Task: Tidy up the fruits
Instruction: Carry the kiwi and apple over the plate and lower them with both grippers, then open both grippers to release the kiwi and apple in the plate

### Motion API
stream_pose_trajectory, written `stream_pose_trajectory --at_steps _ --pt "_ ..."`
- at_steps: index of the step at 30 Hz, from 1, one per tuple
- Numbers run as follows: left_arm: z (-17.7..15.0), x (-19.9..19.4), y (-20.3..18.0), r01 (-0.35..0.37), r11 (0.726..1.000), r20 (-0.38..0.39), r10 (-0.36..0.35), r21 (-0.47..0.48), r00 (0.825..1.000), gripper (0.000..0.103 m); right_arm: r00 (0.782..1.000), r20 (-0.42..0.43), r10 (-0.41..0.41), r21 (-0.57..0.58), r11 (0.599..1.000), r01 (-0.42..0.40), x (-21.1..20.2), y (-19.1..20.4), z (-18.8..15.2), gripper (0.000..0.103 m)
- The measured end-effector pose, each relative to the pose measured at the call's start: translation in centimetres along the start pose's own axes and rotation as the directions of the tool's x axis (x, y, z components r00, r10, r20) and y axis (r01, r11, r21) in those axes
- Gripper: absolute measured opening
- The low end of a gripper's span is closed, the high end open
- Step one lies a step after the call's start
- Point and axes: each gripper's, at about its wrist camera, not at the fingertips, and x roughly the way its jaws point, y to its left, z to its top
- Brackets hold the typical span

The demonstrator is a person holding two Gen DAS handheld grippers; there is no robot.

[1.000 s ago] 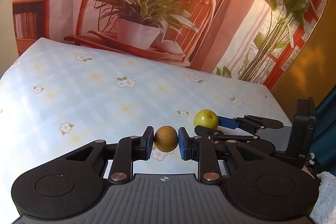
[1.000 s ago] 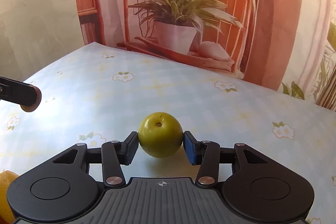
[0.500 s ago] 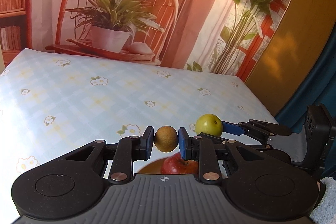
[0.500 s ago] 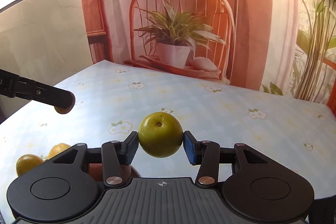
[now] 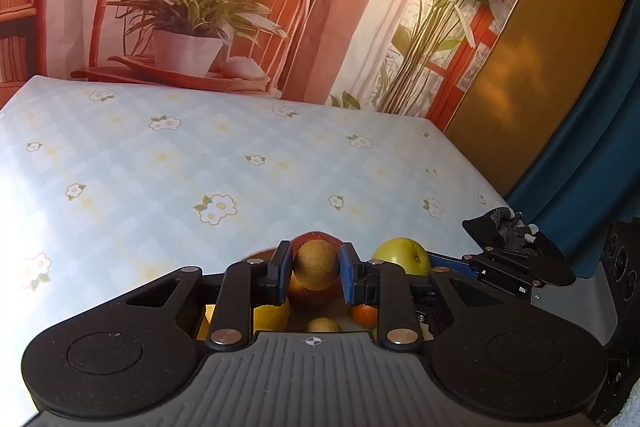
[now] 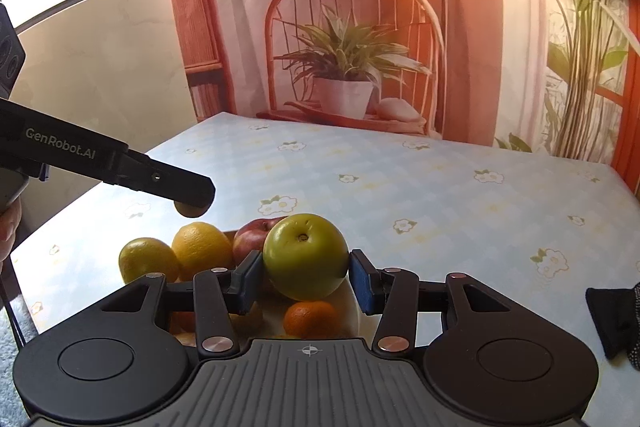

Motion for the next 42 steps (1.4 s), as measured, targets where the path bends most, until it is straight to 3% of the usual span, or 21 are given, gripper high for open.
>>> stream_pose_trajectory --at_steps 28,42 --pt "-1.0 0.8 -0.1 0.021 1.0 -0.068 -0.021 0.004 0.997 0.027 0.999 -0.027 0.033 0.052 0.998 -0.032 -0.5 1.3 -1.4 0.044" --pt "-1.1 1.4 -0.3 0.02 1.0 -0.093 -0.02 0.007 0.995 0.027 1.0 0.012 -0.014 0.089 0.996 0.013 -1.5 0.0 -1.3 0.044"
